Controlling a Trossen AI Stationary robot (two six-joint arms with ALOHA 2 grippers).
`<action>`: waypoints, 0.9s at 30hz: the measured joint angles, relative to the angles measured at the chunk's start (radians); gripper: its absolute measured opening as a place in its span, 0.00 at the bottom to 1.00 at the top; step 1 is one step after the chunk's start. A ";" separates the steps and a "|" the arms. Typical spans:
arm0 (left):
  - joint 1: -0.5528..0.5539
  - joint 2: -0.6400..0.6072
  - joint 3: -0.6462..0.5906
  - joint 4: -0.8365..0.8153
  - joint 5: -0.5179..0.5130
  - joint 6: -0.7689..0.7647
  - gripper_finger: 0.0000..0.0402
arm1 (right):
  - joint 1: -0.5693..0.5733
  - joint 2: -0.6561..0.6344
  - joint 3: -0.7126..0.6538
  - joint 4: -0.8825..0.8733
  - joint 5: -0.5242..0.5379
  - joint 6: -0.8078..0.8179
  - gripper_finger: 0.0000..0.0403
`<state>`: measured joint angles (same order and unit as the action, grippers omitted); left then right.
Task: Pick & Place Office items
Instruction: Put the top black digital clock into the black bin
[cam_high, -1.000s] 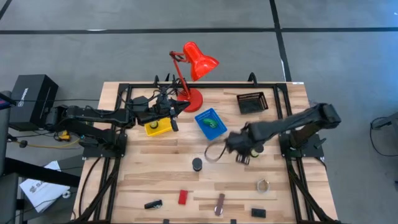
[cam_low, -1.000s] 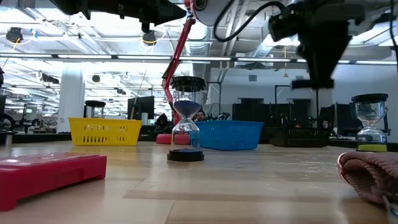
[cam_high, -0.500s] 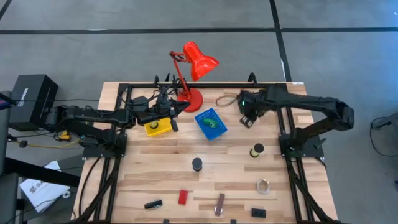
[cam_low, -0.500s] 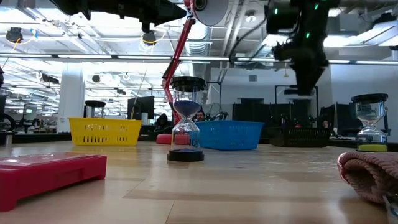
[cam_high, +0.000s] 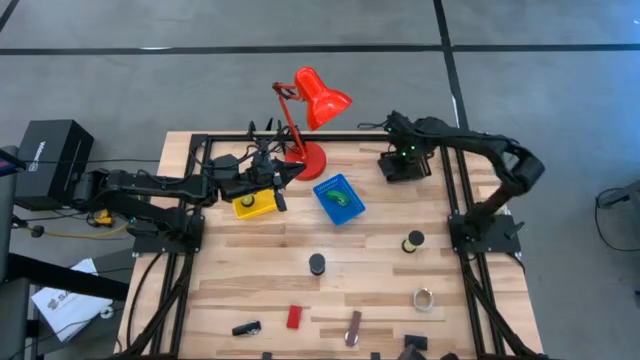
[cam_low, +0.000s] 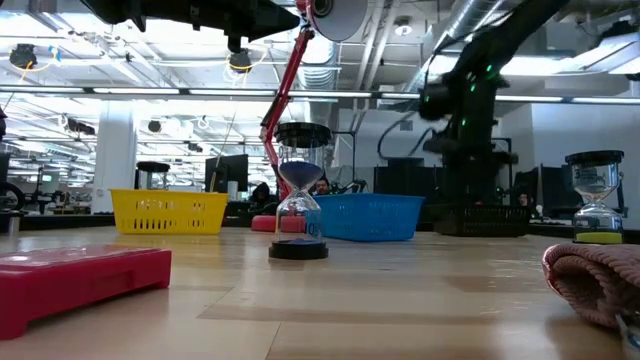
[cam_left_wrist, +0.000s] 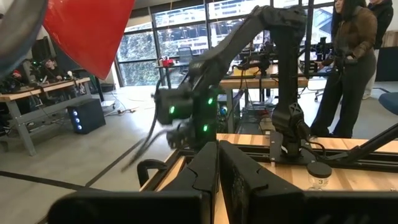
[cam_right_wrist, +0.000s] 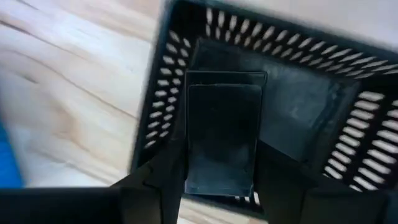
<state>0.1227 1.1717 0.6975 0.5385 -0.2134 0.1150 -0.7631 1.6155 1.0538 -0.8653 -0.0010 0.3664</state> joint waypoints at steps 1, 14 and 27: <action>0.000 0.000 0.000 0.000 0.000 0.000 0.03 | 0.000 0.023 0.000 0.004 0.000 0.000 0.39; 0.000 0.000 0.000 0.000 -0.001 0.000 0.03 | -0.019 0.165 0.027 0.060 -0.051 0.064 0.41; 0.000 0.000 0.000 0.000 -0.001 0.000 0.03 | -0.018 0.190 0.026 0.058 -0.102 0.098 0.53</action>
<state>0.1227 1.1717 0.6975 0.5386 -0.2143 0.1150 -0.7811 1.8053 1.0800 -0.8071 -0.1032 0.4642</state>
